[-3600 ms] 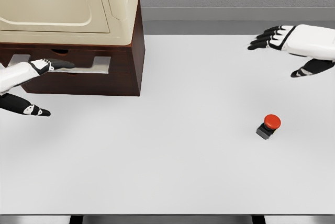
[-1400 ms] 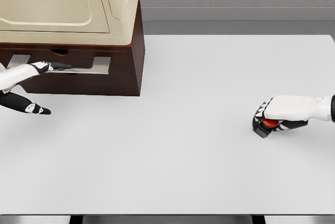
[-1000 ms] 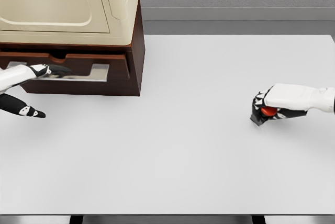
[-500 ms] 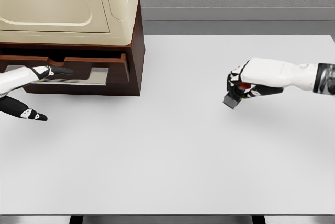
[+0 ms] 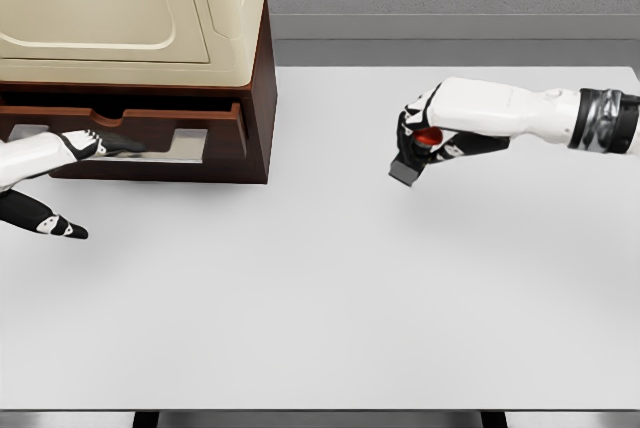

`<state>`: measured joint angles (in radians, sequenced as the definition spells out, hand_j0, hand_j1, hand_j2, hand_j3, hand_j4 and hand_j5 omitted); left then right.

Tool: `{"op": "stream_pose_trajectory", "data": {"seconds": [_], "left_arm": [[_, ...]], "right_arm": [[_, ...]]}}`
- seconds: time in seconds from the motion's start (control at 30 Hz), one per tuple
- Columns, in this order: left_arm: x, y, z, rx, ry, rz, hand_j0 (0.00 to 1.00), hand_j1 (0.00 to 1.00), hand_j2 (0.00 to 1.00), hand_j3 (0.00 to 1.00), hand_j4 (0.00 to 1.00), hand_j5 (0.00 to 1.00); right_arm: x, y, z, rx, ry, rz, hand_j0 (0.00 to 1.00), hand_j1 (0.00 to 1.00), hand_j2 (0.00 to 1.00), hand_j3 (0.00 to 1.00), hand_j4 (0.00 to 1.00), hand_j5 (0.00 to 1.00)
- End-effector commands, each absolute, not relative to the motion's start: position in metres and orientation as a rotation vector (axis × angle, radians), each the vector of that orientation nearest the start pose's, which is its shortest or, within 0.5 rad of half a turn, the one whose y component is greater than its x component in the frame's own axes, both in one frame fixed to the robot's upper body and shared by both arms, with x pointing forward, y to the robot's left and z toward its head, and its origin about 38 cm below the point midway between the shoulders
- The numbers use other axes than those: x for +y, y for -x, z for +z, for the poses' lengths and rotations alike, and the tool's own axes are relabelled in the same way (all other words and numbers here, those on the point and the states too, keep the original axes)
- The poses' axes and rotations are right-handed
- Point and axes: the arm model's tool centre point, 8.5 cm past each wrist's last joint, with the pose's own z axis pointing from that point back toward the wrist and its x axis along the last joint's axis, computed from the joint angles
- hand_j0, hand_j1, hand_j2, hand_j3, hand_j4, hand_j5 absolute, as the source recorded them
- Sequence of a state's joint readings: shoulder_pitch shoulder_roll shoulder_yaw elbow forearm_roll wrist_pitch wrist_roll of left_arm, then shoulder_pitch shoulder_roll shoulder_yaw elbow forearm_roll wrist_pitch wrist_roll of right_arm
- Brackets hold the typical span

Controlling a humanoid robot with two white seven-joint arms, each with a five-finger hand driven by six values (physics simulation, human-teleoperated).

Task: Open the cabinet drawer with left arm, and place a switch into the drawer with right arm

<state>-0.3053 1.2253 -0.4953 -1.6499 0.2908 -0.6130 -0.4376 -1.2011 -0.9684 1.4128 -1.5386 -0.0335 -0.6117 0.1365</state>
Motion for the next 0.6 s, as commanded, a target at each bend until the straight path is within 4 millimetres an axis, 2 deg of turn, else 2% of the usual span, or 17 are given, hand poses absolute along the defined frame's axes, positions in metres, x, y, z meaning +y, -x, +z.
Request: {"op": "stream_pose_trajectory", "data": {"seconds": [0.0, 0.23, 0.57], "left_arm": [[0.385, -0.349, 0.252, -1.579, -0.038, -1.624, 1.0, 1.0, 1.0, 1.0, 1.0, 1.0], [0.39, -0.346, 0.24, -1.549, -0.018, -1.605, 1.0, 1.0, 1.0, 1.0, 1.0, 1.0], [0.391, -0.342, 0.246, -1.536, -0.018, -1.623, 1.0, 1.0, 1.0, 1.0, 1.0, 1.0]], "right_arm": [[-0.248, -0.426, 0.273, 2.374, -0.127, -2.742, 0.35, 0.35, 0.35, 0.35, 0.35, 0.35], [-0.249, -0.427, 0.282, 2.382, -0.147, -2.725, 0.35, 0.35, 0.35, 0.35, 0.35, 0.35], [-0.243, -0.426, 0.294, 2.415, -0.123, -2.682, 0.34, 0.34, 0.34, 0.34, 0.34, 0.34]]}}
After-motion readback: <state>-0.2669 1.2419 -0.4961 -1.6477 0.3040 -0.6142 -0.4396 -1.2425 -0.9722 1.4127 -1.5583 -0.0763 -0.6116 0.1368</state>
